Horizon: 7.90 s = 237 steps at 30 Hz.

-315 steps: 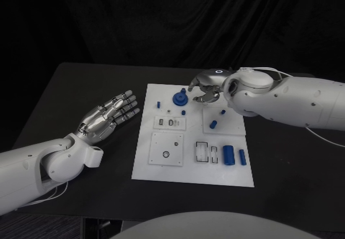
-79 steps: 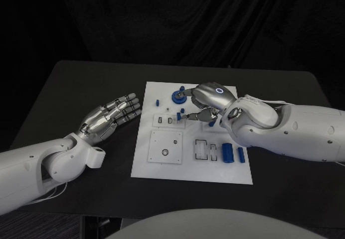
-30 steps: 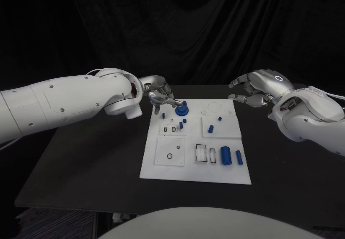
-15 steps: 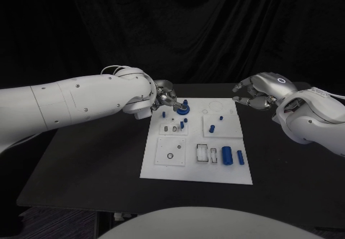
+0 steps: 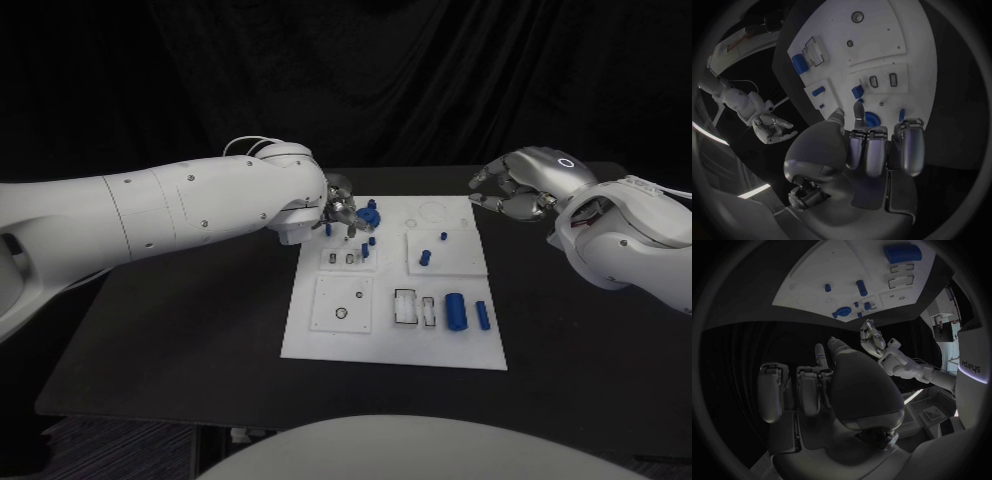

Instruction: Assemble the parts on the task board

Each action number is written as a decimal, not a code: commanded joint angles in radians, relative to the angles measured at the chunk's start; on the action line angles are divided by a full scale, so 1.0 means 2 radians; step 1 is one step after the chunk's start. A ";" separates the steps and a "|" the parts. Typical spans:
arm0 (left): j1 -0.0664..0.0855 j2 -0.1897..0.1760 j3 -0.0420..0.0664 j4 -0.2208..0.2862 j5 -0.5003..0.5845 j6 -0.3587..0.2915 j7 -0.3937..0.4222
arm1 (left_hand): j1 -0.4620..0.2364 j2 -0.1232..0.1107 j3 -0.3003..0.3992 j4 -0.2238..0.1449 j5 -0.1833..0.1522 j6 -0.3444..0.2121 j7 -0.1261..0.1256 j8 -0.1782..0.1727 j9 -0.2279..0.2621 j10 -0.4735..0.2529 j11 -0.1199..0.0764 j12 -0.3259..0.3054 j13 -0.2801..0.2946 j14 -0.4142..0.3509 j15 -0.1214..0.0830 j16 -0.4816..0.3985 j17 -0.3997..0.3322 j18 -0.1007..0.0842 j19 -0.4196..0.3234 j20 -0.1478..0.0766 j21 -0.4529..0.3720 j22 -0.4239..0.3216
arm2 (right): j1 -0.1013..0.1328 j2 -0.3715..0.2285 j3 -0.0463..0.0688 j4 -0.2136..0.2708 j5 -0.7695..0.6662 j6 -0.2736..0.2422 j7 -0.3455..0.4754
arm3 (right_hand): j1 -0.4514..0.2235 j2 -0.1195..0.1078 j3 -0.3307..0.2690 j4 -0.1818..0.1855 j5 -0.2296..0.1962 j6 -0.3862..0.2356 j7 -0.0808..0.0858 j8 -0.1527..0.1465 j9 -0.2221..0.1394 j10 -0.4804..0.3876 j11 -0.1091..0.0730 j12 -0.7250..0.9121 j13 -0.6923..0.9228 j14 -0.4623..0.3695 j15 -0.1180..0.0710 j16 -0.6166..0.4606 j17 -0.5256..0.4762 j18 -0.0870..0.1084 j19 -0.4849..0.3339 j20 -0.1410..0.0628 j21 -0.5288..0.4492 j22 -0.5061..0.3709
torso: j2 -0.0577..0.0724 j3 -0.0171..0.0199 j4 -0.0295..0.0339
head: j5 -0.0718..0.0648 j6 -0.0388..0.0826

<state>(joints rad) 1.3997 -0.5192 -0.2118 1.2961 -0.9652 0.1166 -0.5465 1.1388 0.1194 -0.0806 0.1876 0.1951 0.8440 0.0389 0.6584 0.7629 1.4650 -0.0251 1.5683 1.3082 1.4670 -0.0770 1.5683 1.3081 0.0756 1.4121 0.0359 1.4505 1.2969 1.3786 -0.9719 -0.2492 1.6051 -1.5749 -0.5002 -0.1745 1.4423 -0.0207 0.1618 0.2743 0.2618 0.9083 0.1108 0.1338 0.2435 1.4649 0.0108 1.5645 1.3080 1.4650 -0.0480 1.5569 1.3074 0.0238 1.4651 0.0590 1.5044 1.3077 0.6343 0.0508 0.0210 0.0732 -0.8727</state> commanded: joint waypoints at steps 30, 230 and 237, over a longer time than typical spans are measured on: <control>-0.034 0.028 0.000 -0.028 -0.001 -0.012 -0.012 | -0.011 0.002 0.008 0.002 0.010 -0.002 0.000 -0.015 0.016 0.053 -0.003 0.001 0.131 0.052 -0.004 0.001 0.131 -0.005 -0.001 -0.004 -0.004 -0.006 | -0.001 0.004 0.000 -0.007 0.013 0.012 -0.007 | 0.013 0.000 0.013 -0.005 0.026 0.010 0.001 0.000 -0.004 0.051 0.006 0.002 0.130 0.051 0.001 -0.001 0.124 -0.002 0.036 0.002 -0.002 0.119 | -0.001 0.0010 -0.0011 | 0.002 0.000; -0.068 -0.033 0.000 0.011 -0.001 -0.128 0.058 | -0.075 -0.050 0.210 -0.049 0.075 0.020 0.008 -0.156 0.116 0.053 0.004 0.001 0.131 0.052 0.002 0.001 0.131 -0.002 -0.004 0.001 -0.025 -0.006 | -0.010 0.005 0.000 -0.017 0.034 0.067 -0.026 | 0.021 -0.002 0.025 -0.013 0.043 0.015 0.004 -0.005 -0.008 0.031 0.010 -0.013 0.109 0.047 0.005 -0.015 0.110 0.002 0.028 0.005 -0.020 0.113 | -0.004 0.0002 -0.0017 | 0.014 0.000; -0.073 -0.038 0.000 0.015 -0.001 -0.133 0.060 | -0.076 -0.051 0.210 -0.049 0.074 0.020 0.009 -0.157 0.117 0.053 0.004 0.001 0.131 0.052 0.002 0.001 0.131 -0.002 -0.005 0.001 -0.025 -0.006 | -0.010 0.005 0.000 -0.016 0.034 0.067 -0.026 | 0.021 -0.002 0.025 -0.013 0.043 0.015 0.004 -0.005 -0.008 0.031 0.010 -0.013 0.109 0.047 0.005 -0.015 0.110 0.002 0.028 0.005 -0.020 0.113 | -0.004 0.0006 -0.0016 | 0.014 0.000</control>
<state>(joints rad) 1.2563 -0.5957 -0.2123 1.3226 -0.9710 -0.1255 -0.4495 0.9993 0.0168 0.3371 0.0842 0.3492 0.8826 0.0502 0.3484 0.9949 1.4650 -0.0246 1.5682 1.3076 1.4670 -0.0767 1.5682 1.3075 0.0763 1.4012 0.0324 1.4040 1.2859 1.3608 -0.9607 -0.2491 1.5703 -1.5046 -0.3717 -0.2088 1.4724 -0.0249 0.2057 0.2468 0.3401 0.9349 0.1163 0.1295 0.2287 1.4647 0.0250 1.5445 1.3074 1.4650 -0.0479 1.5292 1.3074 0.0238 1.4687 0.0626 1.4694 1.3075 0.6267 0.0514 0.0179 0.1019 -0.8727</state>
